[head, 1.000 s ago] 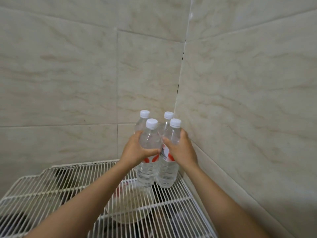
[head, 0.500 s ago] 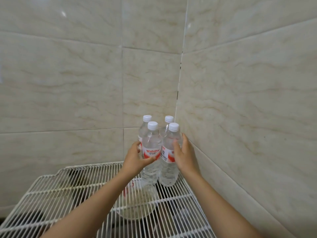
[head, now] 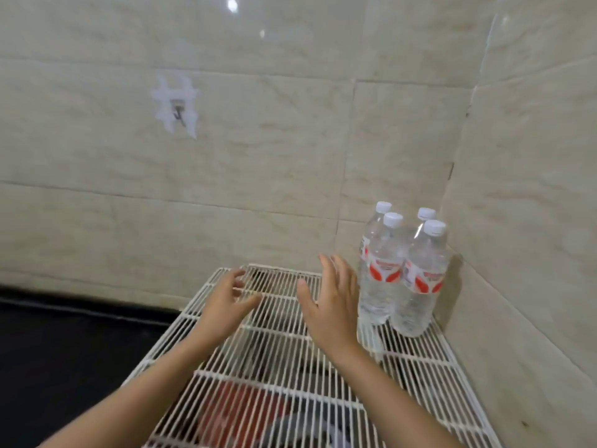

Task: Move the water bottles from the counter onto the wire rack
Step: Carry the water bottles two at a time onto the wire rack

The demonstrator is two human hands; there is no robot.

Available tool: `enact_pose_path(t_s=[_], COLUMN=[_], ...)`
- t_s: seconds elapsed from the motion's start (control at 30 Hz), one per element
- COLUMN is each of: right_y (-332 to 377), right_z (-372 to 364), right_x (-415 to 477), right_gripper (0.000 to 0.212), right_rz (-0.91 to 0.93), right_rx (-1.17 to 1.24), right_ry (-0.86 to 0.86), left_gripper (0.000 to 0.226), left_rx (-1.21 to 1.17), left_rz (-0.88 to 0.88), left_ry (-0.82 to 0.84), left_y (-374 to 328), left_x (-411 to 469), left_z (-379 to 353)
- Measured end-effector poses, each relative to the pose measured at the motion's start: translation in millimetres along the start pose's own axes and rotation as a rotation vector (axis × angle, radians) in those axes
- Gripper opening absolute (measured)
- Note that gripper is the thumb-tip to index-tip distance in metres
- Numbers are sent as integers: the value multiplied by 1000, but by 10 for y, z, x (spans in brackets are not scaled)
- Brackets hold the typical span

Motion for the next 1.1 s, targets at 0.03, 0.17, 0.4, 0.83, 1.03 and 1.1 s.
enact_pose_path(t_s=[0.03,0.17,0.4,0.83,1.03,1.1], right_y=[150,897,2446,5073,5632,5782], right_z=[-164,-719,-1429,-2264,-2675,-2867], right_x=[-69,-422,-1284,-3738,-4314,-4426], right_gripper=[80,74,65,63,63,63], right_rz=[36,137,366,522,573,576], right_rx=[13,101,177,303,285,290], right_ry=[71,289,493,815,921,946], left_gripper=[53,52,46,45,45,45], left_rx=[27,127,203,286,242,236], left_rz=[34,172,278,540,601,617], left_ry=[-43,-263,-644,-1088,-1181,-1204], left_y=[146,715,1276,2473,2908,3057], left_x=[-49,-311,-1123,-3520,-3982,-4062], left_z=[262,1509,3705,7162,7673,7792])
Point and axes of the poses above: each hand's wrist, its own x-axis towards the middle knuckle, its own z-axis out of the back of the hand, y = z × x, the point moved 6 cm from there along x, towards the middle knuckle, and after that the axes turned 12 degrees about -y, right-handed, at the moved point
